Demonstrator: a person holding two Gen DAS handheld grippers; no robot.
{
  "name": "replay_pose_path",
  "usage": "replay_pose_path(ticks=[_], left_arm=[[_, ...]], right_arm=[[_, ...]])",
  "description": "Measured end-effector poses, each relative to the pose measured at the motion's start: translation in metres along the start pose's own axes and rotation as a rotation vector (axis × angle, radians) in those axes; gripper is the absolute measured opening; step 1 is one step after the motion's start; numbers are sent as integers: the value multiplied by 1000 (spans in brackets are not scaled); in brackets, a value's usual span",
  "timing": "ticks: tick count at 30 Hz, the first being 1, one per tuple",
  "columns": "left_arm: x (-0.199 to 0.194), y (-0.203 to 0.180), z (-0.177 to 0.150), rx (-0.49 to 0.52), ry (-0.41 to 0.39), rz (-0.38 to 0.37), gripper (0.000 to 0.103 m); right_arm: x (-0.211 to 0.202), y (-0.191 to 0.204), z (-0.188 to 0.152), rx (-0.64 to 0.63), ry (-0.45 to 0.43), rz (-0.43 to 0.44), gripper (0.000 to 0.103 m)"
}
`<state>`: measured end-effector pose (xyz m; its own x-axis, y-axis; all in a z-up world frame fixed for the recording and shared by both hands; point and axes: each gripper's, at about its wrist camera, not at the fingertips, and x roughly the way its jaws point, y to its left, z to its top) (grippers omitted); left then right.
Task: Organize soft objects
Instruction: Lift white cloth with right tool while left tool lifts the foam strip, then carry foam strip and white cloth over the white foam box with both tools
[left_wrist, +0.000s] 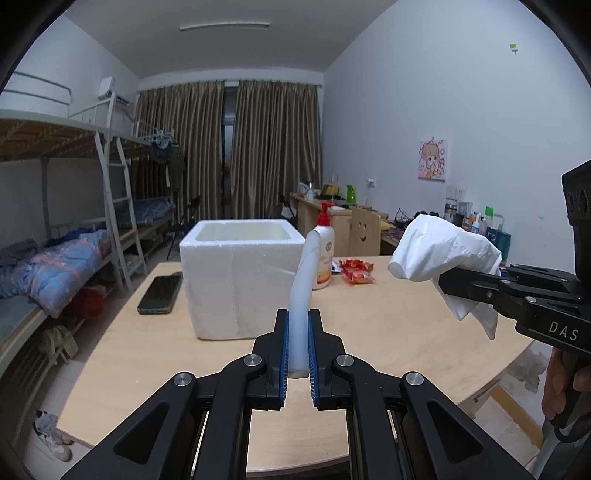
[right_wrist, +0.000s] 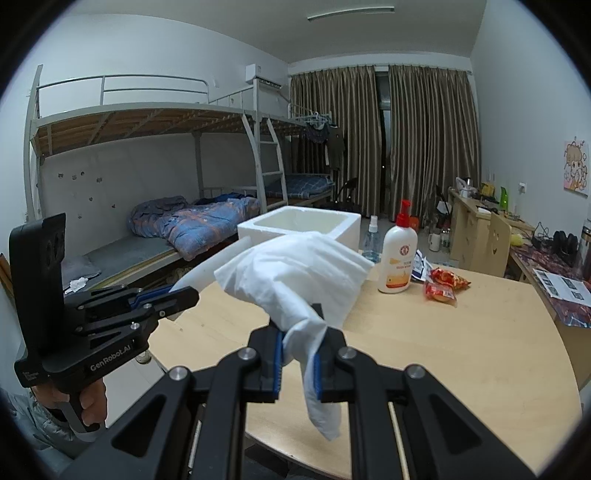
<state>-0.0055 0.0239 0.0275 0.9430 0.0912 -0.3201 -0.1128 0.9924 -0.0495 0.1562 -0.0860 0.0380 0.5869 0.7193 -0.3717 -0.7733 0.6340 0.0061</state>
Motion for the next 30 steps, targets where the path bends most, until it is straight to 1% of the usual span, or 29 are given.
replay_pose_path(ticks=[9, 16, 21, 25, 30], left_arm=[[-19, 0, 2, 13, -40, 10, 10], [-28, 2, 9, 5, -74, 23, 10], [-24, 1, 15, 15, -77, 32, 10], [-15, 3, 21, 12, -74, 34, 10], [-1, 11, 30, -1, -64, 51, 10]], right_arm=[[-12, 8, 1, -11, -41, 8, 16], [-15, 9, 1, -18, -56, 14, 16], [-12, 9, 5, -29, -66, 23, 16], [-8, 6, 10, -23, -82, 37, 16], [3, 2, 18, -17, -79, 49, 16]])
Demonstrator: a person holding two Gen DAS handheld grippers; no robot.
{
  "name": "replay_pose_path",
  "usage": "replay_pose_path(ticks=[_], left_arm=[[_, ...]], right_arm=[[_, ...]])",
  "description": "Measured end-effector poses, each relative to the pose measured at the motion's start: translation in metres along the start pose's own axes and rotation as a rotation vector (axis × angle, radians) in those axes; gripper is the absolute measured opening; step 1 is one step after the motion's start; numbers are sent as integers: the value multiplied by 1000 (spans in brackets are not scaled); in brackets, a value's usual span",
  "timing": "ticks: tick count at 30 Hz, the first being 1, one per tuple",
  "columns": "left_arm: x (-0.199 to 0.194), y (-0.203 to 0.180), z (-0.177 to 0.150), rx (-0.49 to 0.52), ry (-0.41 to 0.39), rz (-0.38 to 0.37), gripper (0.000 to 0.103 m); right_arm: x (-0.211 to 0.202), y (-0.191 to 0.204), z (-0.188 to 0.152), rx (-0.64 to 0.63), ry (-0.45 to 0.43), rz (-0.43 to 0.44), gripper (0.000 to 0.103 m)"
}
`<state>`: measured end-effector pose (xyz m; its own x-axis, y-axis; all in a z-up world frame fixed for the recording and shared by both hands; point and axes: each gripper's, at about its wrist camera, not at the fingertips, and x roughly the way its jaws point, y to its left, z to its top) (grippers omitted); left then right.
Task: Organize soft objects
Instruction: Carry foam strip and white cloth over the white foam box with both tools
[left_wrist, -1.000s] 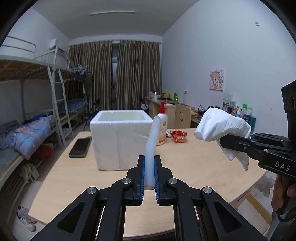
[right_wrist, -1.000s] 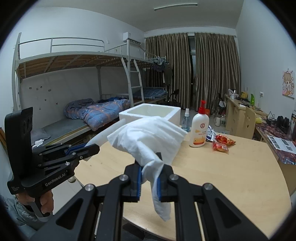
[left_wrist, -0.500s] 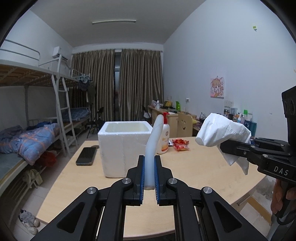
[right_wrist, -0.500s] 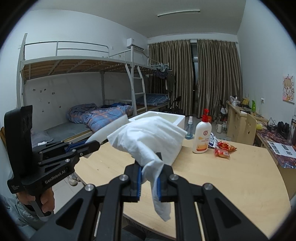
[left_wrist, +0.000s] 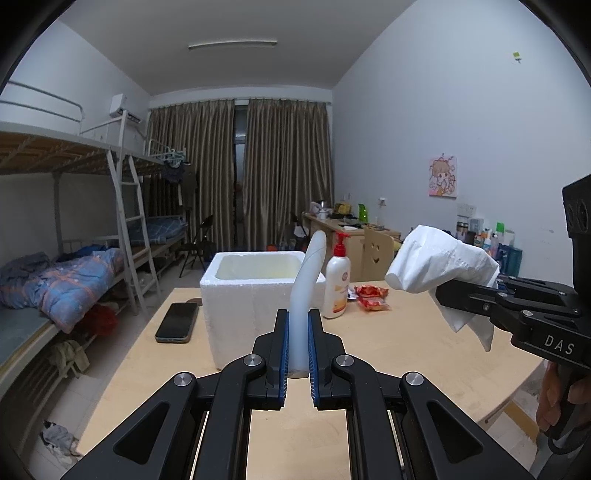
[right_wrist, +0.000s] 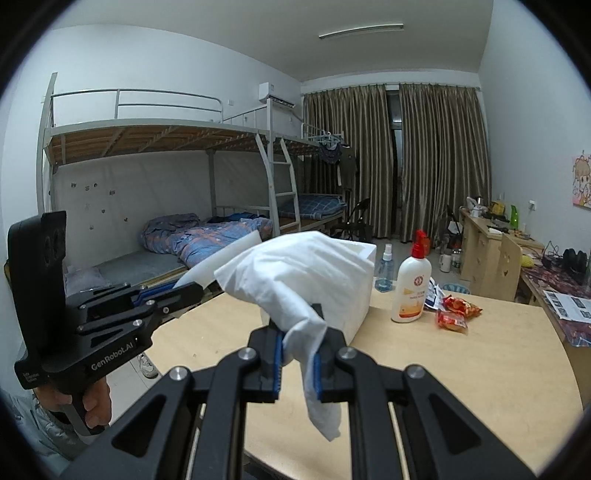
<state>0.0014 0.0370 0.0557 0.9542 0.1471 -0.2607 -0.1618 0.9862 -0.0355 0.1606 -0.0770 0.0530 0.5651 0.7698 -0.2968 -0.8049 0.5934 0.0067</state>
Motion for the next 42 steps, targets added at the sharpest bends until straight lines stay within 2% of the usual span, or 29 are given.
replay_pose_path(ticks=[11, 21, 33, 42], left_arm=[[22, 8, 20, -12, 2, 41, 10], [38, 15, 31, -8, 4, 42, 10], [64, 32, 47, -8, 5, 82, 10], [90, 40, 62, -6, 7, 81, 10]], right_arm=[[21, -10, 19, 5, 10, 38, 16], [31, -18, 29, 17, 10, 35, 16], [61, -22, 51, 3, 17, 72, 16], [80, -26, 61, -7, 29, 82, 16]])
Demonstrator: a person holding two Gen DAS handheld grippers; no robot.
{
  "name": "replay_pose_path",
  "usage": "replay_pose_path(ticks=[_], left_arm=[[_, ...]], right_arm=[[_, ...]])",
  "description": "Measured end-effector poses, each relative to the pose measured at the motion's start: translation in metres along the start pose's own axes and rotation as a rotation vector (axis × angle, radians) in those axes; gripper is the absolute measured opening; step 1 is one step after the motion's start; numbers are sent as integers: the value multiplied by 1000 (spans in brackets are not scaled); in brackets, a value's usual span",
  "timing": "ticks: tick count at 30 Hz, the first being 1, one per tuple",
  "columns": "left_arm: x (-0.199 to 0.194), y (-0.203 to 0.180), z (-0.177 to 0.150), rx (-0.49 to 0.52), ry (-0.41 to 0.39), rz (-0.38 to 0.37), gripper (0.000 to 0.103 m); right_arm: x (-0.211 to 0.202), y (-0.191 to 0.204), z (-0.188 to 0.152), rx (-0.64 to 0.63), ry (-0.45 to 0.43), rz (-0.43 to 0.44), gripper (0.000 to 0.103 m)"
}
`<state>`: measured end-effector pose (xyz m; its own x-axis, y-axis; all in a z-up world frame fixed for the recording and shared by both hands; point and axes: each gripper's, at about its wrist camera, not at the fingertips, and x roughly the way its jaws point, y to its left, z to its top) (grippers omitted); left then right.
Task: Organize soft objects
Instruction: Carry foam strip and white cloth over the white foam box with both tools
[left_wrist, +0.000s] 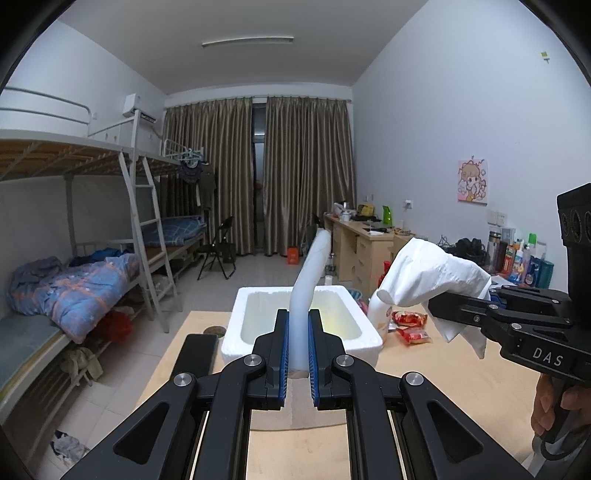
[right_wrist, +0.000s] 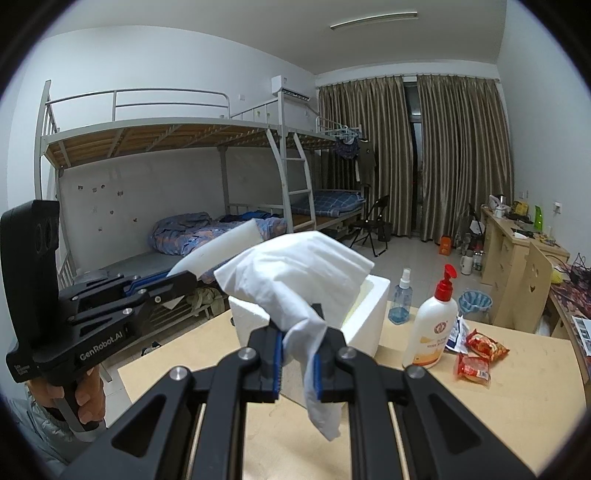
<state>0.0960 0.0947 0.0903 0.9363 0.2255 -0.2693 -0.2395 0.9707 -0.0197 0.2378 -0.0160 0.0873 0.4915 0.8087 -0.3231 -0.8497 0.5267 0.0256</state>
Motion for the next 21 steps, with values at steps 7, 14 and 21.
replay_pose_path(ticks=[7, 14, 21], left_arm=[[18, 9, 6, -4, 15, -4, 10], [33, 13, 7, 7, 32, -9, 10], [53, 19, 12, 7, 48, -19, 10]], right_arm=[[10, 1, 6, -8, 7, 1, 16], [23, 4, 14, -14, 15, 7, 16], [41, 3, 20, -9, 28, 10, 16]])
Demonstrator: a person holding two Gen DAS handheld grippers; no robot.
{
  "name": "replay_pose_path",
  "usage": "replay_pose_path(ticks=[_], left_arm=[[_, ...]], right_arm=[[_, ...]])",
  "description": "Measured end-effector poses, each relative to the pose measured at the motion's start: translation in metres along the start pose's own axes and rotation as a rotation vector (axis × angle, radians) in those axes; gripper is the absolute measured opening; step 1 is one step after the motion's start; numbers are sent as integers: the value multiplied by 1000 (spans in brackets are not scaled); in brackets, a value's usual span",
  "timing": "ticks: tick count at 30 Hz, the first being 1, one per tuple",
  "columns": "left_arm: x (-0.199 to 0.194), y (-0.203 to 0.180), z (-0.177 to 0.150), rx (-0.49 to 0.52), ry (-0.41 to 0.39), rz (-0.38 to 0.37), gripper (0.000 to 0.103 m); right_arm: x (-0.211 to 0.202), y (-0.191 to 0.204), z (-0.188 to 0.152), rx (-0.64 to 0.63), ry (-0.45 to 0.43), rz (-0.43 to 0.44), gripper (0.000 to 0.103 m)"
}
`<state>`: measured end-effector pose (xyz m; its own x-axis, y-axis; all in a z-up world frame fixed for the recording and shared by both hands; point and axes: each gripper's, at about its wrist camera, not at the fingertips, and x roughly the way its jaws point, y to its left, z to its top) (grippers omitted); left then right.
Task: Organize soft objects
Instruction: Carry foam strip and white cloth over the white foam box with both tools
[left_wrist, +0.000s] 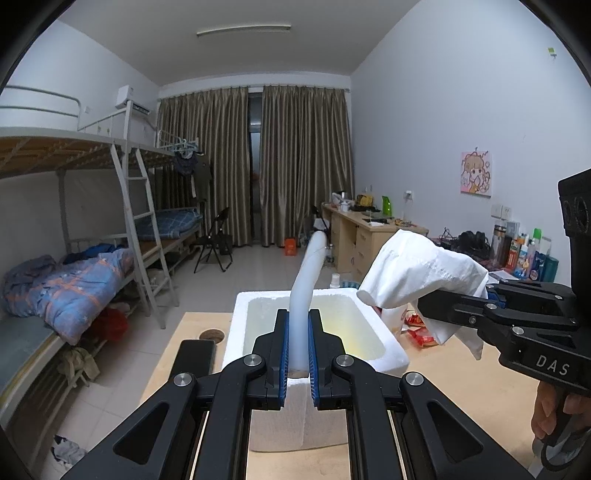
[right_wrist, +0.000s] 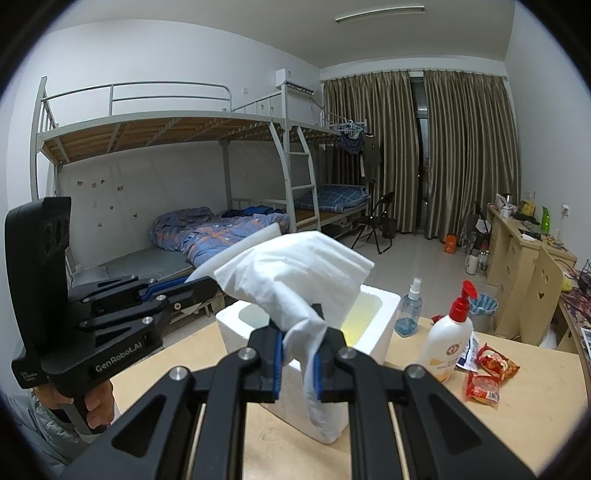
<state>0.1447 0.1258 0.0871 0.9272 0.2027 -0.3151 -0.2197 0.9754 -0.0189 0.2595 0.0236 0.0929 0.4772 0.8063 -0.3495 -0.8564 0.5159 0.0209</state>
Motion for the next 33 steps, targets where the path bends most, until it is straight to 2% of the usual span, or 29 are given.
replay_pose_path(ticks=[12, 26, 33], left_arm=[[39, 5, 3, -5, 40, -25, 10], [79, 3, 0, 4, 103, -51, 10], [83, 0, -1, 23, 102, -44, 13]], right_arm=[[19, -6, 5, 3, 17, -4, 16], [17, -13, 6, 9, 4, -30, 16], [18, -16, 6, 8, 6, -40, 16]])
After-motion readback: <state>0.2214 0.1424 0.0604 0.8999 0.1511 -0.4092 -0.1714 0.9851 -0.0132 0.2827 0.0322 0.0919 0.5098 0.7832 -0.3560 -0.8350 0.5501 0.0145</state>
